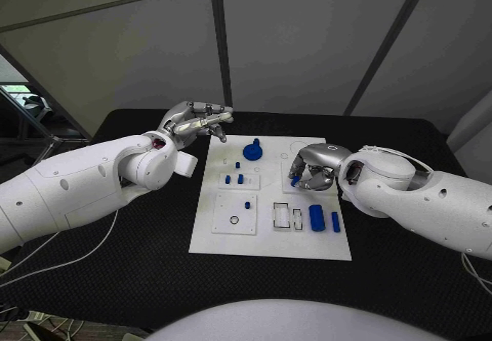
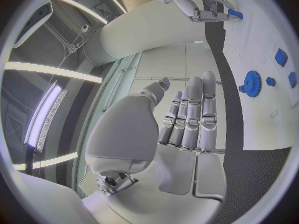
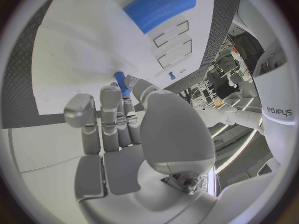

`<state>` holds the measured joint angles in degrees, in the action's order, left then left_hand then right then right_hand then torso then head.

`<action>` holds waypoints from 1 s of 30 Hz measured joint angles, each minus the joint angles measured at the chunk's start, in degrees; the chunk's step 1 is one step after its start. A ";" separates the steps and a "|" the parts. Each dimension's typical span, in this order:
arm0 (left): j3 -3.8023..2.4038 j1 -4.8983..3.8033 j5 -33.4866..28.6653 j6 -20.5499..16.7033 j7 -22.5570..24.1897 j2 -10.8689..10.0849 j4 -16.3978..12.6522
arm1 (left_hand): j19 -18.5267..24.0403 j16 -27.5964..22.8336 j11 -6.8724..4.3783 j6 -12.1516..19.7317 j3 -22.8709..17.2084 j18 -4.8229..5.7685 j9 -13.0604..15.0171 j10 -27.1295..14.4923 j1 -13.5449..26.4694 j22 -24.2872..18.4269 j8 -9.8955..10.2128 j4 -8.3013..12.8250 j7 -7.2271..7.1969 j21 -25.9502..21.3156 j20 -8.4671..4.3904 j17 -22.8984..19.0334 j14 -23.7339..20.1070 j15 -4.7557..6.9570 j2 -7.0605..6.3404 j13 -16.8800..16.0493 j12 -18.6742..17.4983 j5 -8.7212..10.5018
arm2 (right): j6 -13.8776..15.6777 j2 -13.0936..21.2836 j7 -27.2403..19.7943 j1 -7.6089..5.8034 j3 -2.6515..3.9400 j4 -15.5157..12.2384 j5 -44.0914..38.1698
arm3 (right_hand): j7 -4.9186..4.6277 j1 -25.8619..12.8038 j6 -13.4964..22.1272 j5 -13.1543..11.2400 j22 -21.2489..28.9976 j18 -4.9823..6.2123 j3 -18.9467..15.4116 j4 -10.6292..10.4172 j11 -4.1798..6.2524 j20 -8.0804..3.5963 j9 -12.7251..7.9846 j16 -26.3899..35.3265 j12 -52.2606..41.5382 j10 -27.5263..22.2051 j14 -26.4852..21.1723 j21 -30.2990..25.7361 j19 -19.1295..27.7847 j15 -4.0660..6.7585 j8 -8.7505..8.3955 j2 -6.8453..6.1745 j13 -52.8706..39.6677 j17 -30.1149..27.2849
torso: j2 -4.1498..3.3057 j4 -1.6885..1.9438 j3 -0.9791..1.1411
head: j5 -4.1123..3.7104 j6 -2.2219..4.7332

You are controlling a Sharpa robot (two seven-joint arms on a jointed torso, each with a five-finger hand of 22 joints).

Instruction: Assemble the parts on the task board

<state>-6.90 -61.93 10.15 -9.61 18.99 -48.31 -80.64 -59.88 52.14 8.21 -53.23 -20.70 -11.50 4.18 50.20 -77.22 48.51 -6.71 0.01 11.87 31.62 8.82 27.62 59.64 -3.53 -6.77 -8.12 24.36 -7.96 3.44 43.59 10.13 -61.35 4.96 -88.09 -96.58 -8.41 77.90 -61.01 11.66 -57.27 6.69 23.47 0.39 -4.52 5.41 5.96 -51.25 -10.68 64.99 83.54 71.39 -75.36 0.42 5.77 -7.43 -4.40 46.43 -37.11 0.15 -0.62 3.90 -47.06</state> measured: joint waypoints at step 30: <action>0.00 0.00 0.00 0.46 -0.41 -0.64 0.04 | 0.00 0.00 0.00 0.00 0.31 -0.01 0.00 0.00 0.00 -0.04 0.00 0.00 0.00 0.00 0.00 -0.05 0.00 0.00 0.00 0.00 0.00 0.00 | 11.97 3.46 0.31 0.20 0.32 -5.64 0.63 | 1.15 1.78 -3.96 -0.71 -3.80 0.00 2.36 0.81 1.34 -1.01 0.32 -3.82 0.36 4.41 0.50 2.64 -1.87 0.94 1.56 2.90 -0.55 3.49 | 0.10 0.03 -0.06 | 0.18 -0.95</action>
<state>-6.90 -61.93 10.15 -9.14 18.59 -48.95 -80.60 -59.88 52.14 8.21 -53.23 -20.39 -11.51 4.18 50.20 -77.22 48.47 -6.71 0.01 11.87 31.63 8.82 27.57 59.64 -3.53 -6.77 -8.13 24.36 -7.96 15.41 47.05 10.44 -61.14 5.29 -93.74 -95.95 -7.26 79.68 -64.97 10.95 -61.07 6.68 25.83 1.20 -3.18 4.40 6.28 -55.07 -10.32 69.40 84.05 74.03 -77.23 1.36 7.34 -4.52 -4.95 49.92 -37.01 0.19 -0.68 4.08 -48.01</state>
